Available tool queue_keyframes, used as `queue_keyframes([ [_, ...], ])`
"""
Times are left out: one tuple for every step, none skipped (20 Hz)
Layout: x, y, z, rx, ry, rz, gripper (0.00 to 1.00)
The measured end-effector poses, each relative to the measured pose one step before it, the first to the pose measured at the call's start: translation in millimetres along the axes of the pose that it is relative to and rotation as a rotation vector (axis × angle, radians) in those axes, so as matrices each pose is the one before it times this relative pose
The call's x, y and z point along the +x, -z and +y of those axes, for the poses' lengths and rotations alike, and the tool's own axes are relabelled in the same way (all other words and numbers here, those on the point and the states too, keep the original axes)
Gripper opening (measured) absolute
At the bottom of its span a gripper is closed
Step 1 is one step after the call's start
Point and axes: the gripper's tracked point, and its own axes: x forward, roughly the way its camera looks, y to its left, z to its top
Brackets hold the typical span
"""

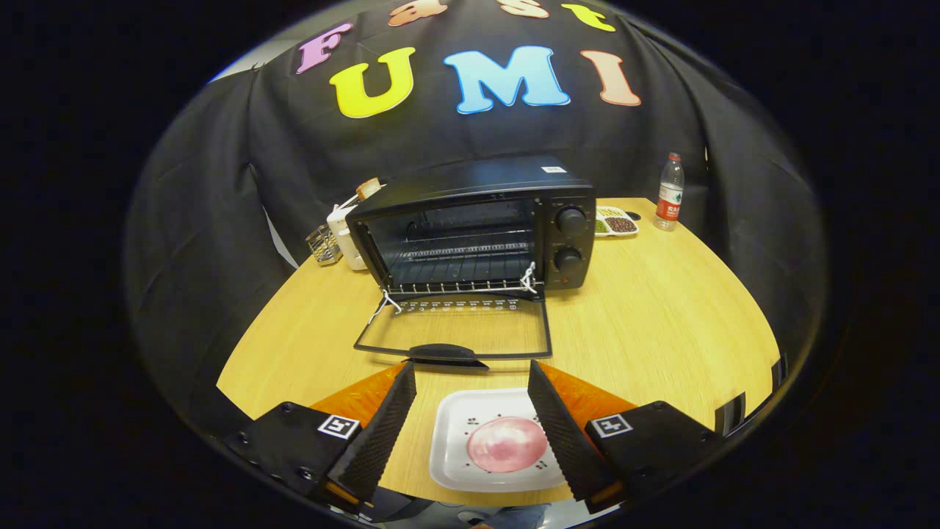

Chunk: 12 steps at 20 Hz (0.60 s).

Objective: Open the toaster oven, put the food inside, and close the toaster oven door.

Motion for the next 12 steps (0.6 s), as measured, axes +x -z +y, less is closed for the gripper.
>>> queue_keyframes([
  [-2.51,3.00,-6.86,0.01425,-0.02095,0.03107,0.98],
  [-1.45,6.86,-7.89,0.01040,-0.01745,0.03377,0.98],
  [-2.12,4.11,-7.43,0.00554,-0.01569,0.03544,0.98],
  [-2.24,2.64,-9.89,0.00838,-0.01514,0.03087,0.98],
  [0.19,2.39,-7.29,0.00864,-0.01293,0.03307,0.98],
  [1.71,8.36,-7.87,0.01574,-0.01842,0.05715,0.98],
  [1.66,4.87,-2.88,0.01924,-0.03700,0.05057,0.98],
  [2.33,5.27,-2.67,0.02347,-0.03517,0.05070,0.98],
  [3.69,6.20,-6.84,0.02718,-0.02010,0.06250,0.98],
  [3.94,6.98,-7.61,0.02376,-0.01035,0.05357,0.98],
  [3.81,2.37,-6.26,0.01501,-0.00388,0.04311,0.97],
  [5.45,4.49,-9.22,0.00870,0.00156,0.05036,0.96],
])
